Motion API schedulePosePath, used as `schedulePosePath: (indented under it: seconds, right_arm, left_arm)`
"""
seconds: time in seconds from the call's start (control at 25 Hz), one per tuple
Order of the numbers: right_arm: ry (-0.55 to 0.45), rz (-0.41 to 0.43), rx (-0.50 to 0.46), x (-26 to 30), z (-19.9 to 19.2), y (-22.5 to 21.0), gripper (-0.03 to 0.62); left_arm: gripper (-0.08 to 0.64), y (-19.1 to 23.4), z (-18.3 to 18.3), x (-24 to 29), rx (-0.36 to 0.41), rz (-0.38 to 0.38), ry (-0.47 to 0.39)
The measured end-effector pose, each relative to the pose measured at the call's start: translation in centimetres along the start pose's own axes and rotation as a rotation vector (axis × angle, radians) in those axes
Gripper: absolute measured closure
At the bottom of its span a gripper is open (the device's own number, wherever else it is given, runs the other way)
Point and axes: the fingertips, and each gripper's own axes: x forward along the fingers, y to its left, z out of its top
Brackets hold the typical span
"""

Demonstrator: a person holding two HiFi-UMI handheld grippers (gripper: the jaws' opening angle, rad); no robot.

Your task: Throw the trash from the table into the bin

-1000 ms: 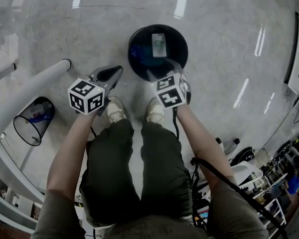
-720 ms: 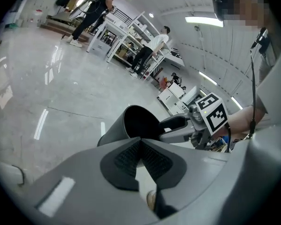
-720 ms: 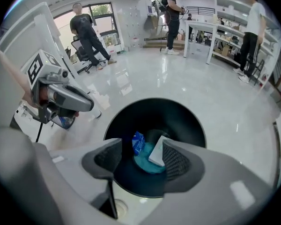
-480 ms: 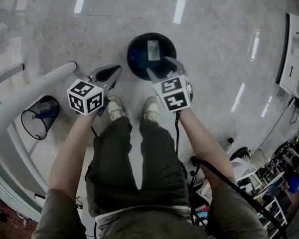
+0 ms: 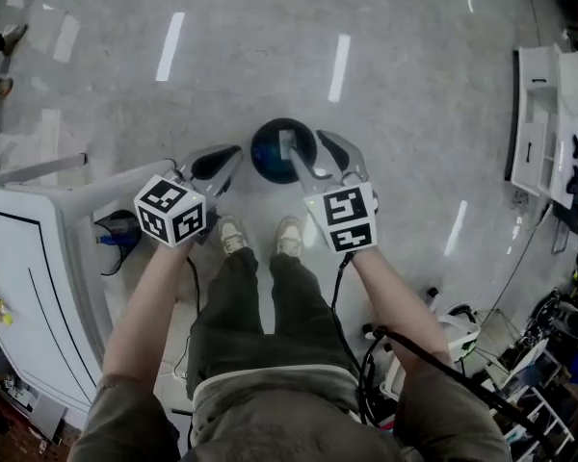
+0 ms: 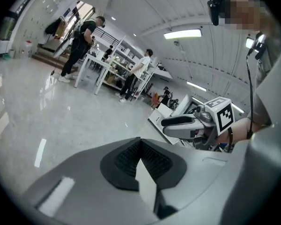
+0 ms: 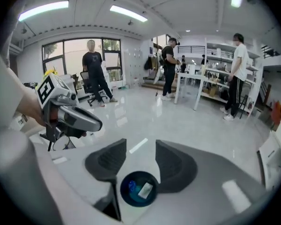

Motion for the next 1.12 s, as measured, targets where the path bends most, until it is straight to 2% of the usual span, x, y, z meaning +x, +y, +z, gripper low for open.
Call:
schedulePosePath:
  seconds: [0.28, 0.44, 0.52, 0.64, 0.68, 0.88, 1.12]
  right_arm:
    - [-0.22, -0.036, -0.056, -13.4, 17.2, 0.0, 0.445]
    - [-0.322, -0.058, -0.101, -20.7, 24.6, 0.4, 0.457]
    - [-0.371, -0.062, -0.093, -24.2, 27.5, 0.8, 0.468]
    - [-0.445, -0.021, -0.014, -29.0, 31.4, 1.9, 0.472]
    - [-0.472, -0.016, -0.015, -30.6, 32.7, 2.4, 0.474]
    - [-0.601, -0.075, -0.149, -38.8, 37.4, 4.8, 0.488]
    - [-0.706, -0.118, -0.181, -46.0, 39.5, 6.2, 0.496]
  left_arm:
    - [0.561, -9.7, 16.6, -8.8, 0.062, -0.012, -0.196]
    - [0.561, -15.5, 23.7, -13.6, 0.133, -0.018, -0.281]
    - [0.561, -18.1, 26.7, -15.8, 0.168, -0.013, -0.311]
    - [0.561, -21.4, 29.9, -19.2, 0.241, 0.005, -0.339]
    - [0.561, -22.6, 30.7, -20.3, 0.27, 0.008, -0.347]
    - [0.561, -28.4, 34.1, -25.8, 0.372, 0.008, -0.388]
    - [0.561, -34.4, 36.2, -30.1, 0.462, -0.014, -0.463]
